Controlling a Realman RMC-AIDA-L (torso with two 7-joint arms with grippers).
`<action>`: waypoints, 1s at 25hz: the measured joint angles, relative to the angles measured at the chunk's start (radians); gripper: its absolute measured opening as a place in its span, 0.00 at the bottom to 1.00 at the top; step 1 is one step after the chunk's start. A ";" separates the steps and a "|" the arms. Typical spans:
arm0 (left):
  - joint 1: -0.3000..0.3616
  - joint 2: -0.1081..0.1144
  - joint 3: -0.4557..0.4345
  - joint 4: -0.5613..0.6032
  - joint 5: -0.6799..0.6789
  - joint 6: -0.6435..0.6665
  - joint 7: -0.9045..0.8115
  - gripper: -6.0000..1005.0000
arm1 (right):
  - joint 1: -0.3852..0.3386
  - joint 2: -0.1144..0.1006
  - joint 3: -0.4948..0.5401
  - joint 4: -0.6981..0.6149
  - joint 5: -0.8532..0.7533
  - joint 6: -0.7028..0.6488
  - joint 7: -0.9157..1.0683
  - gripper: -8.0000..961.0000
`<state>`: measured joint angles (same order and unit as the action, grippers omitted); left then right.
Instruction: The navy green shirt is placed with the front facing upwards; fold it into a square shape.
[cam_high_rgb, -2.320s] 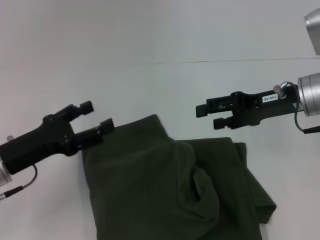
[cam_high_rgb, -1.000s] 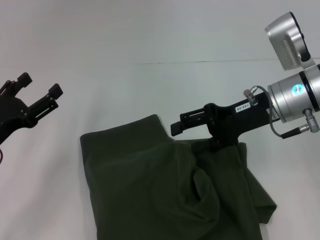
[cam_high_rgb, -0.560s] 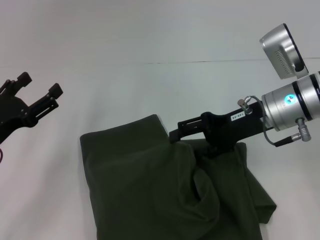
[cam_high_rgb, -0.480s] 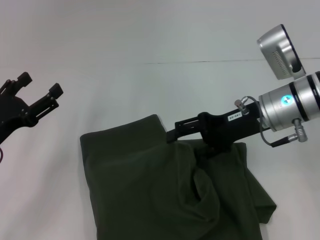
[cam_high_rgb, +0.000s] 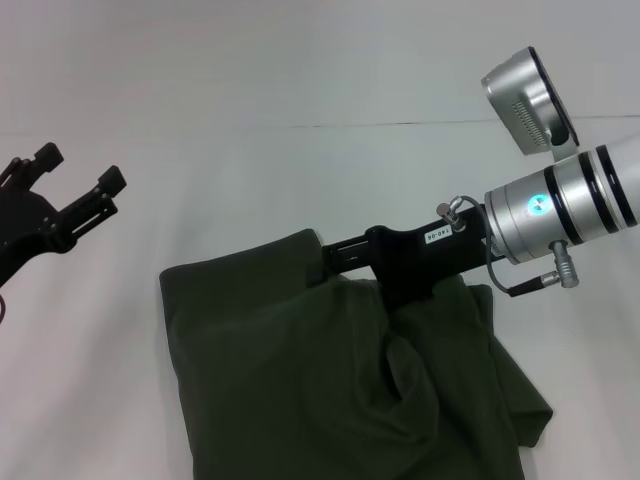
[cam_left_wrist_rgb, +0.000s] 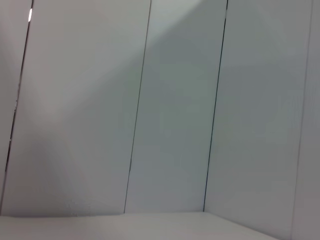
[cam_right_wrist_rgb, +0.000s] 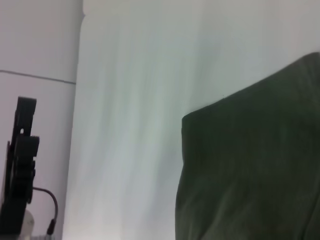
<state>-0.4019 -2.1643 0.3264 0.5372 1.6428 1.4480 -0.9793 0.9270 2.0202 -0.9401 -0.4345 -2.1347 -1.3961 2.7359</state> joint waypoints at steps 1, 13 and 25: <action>0.000 0.000 0.000 0.000 0.000 0.001 0.000 0.93 | 0.001 0.000 -0.005 0.000 -0.001 0.000 -0.005 0.82; -0.003 -0.001 -0.004 0.000 -0.008 0.006 0.012 0.93 | 0.013 0.012 -0.032 -0.015 0.001 0.012 -0.127 0.53; -0.002 0.000 -0.004 -0.004 -0.025 0.008 0.037 0.93 | 0.018 0.014 -0.026 -0.030 0.061 -0.019 -0.199 0.23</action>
<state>-0.4041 -2.1642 0.3221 0.5332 1.6174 1.4556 -0.9425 0.9449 2.0337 -0.9660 -0.4641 -2.0742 -1.4149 2.5373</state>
